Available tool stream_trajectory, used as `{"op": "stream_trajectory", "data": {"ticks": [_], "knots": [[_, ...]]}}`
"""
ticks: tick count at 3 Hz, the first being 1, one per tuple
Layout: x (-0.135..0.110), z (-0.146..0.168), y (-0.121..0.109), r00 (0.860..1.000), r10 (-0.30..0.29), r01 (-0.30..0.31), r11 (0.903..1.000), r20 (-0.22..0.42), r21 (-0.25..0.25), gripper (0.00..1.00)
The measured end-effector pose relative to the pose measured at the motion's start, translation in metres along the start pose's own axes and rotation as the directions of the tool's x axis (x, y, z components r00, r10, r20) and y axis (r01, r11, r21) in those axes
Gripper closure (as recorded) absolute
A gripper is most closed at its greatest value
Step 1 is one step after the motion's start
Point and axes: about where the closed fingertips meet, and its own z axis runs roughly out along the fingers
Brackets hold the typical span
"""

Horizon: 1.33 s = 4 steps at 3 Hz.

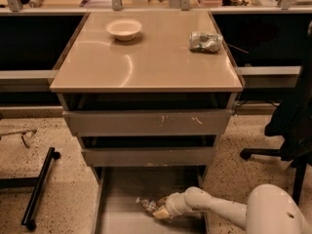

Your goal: Place water bottle into bottom drawer

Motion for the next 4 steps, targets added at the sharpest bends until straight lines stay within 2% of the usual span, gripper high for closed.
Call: {"op": "stream_trajectory", "data": {"ticks": [1, 4], "knots": [[0.0021, 0.0003, 0.0032, 1.000, -0.002, 0.002, 0.9999, -0.007, -0.015, 0.81], [0.0021, 0.0004, 0.0033, 1.000, -0.002, 0.002, 0.9999, -0.007, -0.015, 0.12]]}}
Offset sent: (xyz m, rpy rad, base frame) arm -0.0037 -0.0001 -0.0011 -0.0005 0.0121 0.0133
